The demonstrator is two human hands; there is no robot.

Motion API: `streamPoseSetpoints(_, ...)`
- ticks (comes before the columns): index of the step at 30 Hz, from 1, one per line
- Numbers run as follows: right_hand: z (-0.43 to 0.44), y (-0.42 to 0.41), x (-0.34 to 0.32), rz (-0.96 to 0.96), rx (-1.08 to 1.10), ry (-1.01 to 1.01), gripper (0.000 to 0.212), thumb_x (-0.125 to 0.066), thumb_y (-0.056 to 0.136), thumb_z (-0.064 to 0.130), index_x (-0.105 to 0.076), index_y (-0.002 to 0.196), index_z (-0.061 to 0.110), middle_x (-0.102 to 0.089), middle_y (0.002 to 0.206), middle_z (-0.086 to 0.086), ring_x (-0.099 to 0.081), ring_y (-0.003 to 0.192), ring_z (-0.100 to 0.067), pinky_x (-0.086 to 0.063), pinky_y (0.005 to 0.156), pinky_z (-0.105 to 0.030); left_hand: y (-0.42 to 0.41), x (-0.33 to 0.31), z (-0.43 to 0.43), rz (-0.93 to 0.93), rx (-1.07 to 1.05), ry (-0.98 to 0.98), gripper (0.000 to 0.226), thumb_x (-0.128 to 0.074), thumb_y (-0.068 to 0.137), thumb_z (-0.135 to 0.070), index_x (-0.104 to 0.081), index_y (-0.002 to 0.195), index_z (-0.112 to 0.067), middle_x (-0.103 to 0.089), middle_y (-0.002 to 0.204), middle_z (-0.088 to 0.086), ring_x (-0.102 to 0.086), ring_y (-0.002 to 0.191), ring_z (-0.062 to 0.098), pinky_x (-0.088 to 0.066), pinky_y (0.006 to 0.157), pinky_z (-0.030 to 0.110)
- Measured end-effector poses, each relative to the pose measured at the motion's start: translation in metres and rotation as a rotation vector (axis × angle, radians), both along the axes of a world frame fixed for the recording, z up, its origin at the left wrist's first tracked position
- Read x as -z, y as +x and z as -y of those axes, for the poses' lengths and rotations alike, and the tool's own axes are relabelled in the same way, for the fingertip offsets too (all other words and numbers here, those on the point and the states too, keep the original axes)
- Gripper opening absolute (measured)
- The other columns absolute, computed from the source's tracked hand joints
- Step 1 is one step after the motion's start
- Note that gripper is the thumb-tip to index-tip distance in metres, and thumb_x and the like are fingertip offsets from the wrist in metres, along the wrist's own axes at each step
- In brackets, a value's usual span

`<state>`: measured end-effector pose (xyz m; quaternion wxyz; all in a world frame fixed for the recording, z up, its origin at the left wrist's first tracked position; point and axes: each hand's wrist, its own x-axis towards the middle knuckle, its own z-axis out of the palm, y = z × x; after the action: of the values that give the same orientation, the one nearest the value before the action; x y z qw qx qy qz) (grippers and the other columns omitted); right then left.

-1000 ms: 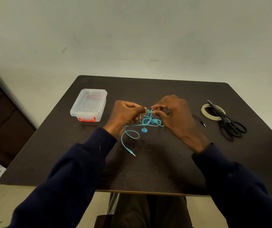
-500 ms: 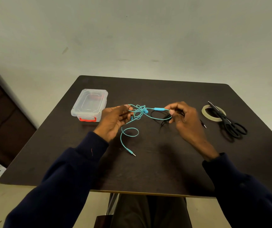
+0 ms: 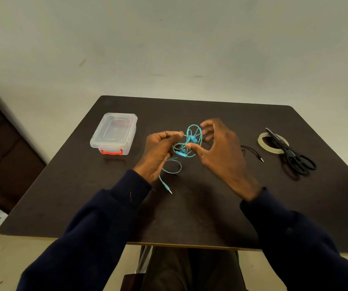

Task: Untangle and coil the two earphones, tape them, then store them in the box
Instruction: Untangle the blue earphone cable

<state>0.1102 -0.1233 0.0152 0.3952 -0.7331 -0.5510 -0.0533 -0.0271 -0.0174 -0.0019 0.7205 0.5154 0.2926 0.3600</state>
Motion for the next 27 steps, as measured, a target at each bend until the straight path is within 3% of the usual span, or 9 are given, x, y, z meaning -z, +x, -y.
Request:
streamPoseSetpoints(2, 0.003, -0.002, -0.001, 0.116, 0.085, 0.134, 0.04, -0.081, 0.084, 0.025, -0.057, 0.113, 0.011, -0.059, 0.11, -0.004, -0.055, 0.097, -0.012, -0.041, 0.079, -0.011, 0.0, 0.002, 0.002, 0.011, 0.004, 0.004, 0.009, -0.068, 0.092, -0.008, -0.072, 0.099, -0.003, -0.077, 0.095, 0.011, -0.074, 0.087, 0.022, -0.062, 0.08, 0.034)
streamPoseSetpoints(4, 0.01, -0.005, -0.004, 0.19, 0.047, 0.257, 0.023, -0.076, 0.086, 0.009, -0.062, 0.105, 0.005, -0.06, 0.104, -0.008, -0.056, 0.088, -0.011, -0.044, 0.072, -0.01, 0.0, 0.002, 0.002, 0.04, 0.008, -0.023, 0.011, -0.068, 0.092, -0.005, -0.071, 0.102, -0.002, -0.076, 0.1, 0.014, -0.074, 0.09, 0.024, -0.062, 0.081, 0.034)
streamPoseSetpoints(7, 0.015, -0.013, 0.002, 0.153, -0.12, 0.11, 0.022, -0.082, 0.085, 0.019, -0.07, 0.1, 0.008, -0.068, 0.098, -0.006, -0.064, 0.082, -0.013, -0.056, 0.073, -0.025, 0.0, 0.001, 0.004, 0.087, 0.03, -0.077, 0.011, -0.066, 0.091, 0.001, -0.07, 0.102, -0.003, -0.078, 0.091, 0.01, -0.075, 0.084, 0.02, -0.061, 0.073, 0.029)
streamPoseSetpoints(9, 0.009, -0.015, 0.014, 0.211, -0.112, -0.125, 0.038, -0.084, 0.081, 0.034, -0.07, 0.109, 0.012, -0.069, 0.11, -0.006, -0.062, 0.101, -0.018, -0.055, 0.089, -0.034, 0.0, 0.001, 0.006, 0.098, 0.035, -0.136, 0.012, -0.065, 0.091, 0.003, -0.069, 0.102, -0.002, -0.078, 0.09, 0.01, -0.075, 0.085, 0.02, -0.062, 0.074, 0.029)
streamPoseSetpoints(11, 0.004, -0.013, 0.022, 0.203, -0.088, -0.22, 0.042, -0.082, 0.08, 0.038, -0.068, 0.112, 0.016, -0.067, 0.117, -0.004, -0.059, 0.111, -0.019, -0.051, 0.095, -0.036, -0.001, 0.003, 0.007, 0.093, 0.026, -0.182, 0.014, -0.064, 0.091, 0.004, -0.069, 0.103, -0.001, -0.078, 0.092, 0.011, -0.076, 0.086, 0.022, -0.063, 0.076, 0.03)
streamPoseSetpoints(16, -0.002, -0.008, 0.025, 0.16, -0.138, -0.042, 0.016, -0.083, 0.081, 0.025, -0.072, 0.088, 0.016, -0.069, 0.092, -0.001, -0.059, 0.087, -0.012, -0.049, 0.075, -0.027, -0.007, 0.01, 0.005, 0.069, -0.008, -0.166, 0.026, -0.068, 0.086, 0.006, -0.067, 0.113, 0.005, -0.075, 0.106, 0.019, -0.074, 0.096, 0.029, -0.063, 0.084, 0.036)
streamPoseSetpoints(20, -0.003, -0.009, 0.024, -0.005, -0.2, -0.034, 0.022, -0.086, 0.079, 0.015, -0.073, 0.096, 0.011, -0.073, 0.096, -0.003, -0.066, 0.084, -0.011, -0.055, 0.076, -0.023, -0.009, 0.011, 0.003, 0.054, 0.011, -0.179, 0.031, -0.069, 0.083, 0.01, -0.066, 0.113, 0.001, -0.075, 0.106, 0.018, -0.074, 0.097, 0.029, -0.061, 0.088, 0.04)
streamPoseSetpoints(23, -0.009, -0.008, 0.029, 0.001, -0.179, -0.048, 0.025, -0.088, 0.075, 0.02, -0.072, 0.094, 0.016, -0.069, 0.096, 0.001, -0.063, 0.081, -0.007, -0.053, 0.074, -0.021, -0.007, 0.013, 0.004, 0.074, 0.062, -0.225, 0.036, -0.068, 0.081, 0.014, -0.065, 0.115, 0.0, -0.076, 0.099, 0.016, -0.075, 0.091, 0.028, -0.063, 0.082, 0.038)
streamPoseSetpoints(27, -0.01, -0.008, 0.028, 0.019, -0.198, -0.018, 0.016, -0.082, 0.081, 0.009, -0.074, 0.093, 0.015, -0.068, 0.095, 0.001, -0.062, 0.077, -0.002, -0.055, 0.074, -0.017, -0.006, 0.012, 0.003, 0.126, 0.095, -0.298, 0.03, -0.067, 0.082, 0.012, -0.067, 0.109, 0.0, -0.076, 0.096, 0.014, -0.074, 0.089, 0.024, -0.063, 0.08, 0.034)
